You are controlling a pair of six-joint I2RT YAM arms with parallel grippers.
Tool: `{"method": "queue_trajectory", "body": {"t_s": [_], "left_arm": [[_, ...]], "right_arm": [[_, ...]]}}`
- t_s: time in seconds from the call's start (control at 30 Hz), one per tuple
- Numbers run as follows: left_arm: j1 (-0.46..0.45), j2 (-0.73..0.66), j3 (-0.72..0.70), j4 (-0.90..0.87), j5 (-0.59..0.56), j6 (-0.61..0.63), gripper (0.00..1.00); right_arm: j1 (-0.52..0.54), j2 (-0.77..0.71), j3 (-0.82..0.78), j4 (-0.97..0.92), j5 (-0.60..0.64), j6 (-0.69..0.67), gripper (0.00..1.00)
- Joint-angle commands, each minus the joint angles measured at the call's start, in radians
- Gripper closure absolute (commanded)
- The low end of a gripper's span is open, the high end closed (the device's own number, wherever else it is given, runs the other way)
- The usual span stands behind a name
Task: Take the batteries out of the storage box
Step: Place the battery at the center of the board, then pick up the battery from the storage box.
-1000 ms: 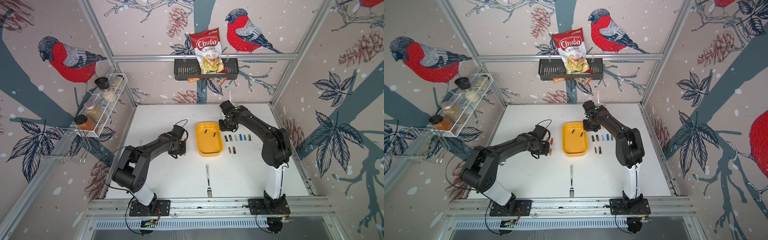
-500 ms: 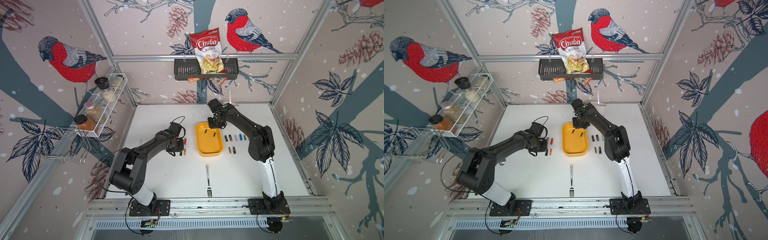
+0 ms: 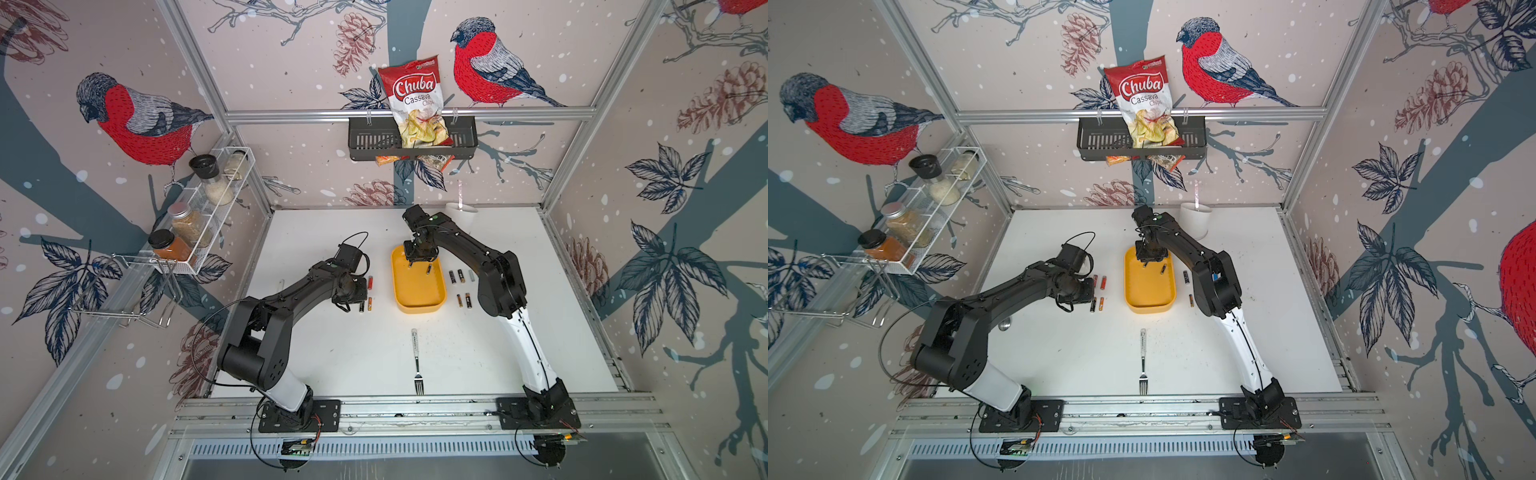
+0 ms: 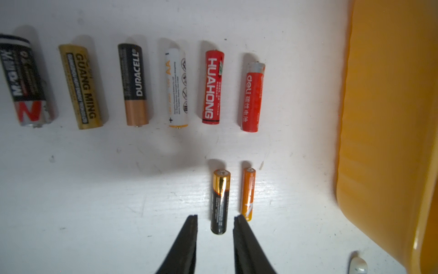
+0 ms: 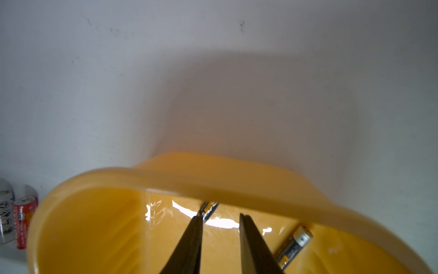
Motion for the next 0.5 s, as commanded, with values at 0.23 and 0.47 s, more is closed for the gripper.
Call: {"method": "queue_trajectory", "body": {"t_s": [0.23, 0.47], "left_arm": [[0.009, -0.011, 0.006, -0.015, 0.004, 0.017, 0.69], [0.01, -0.014, 0.006, -0.014, 0.005, 0.017, 0.68]], "right_arm": [[0.011, 0.037, -0.001, -0.005, 0.014, -0.006, 0.67], [0.014, 0.029, -0.02, -0.005, 0.021, -0.013, 0.72]]}}
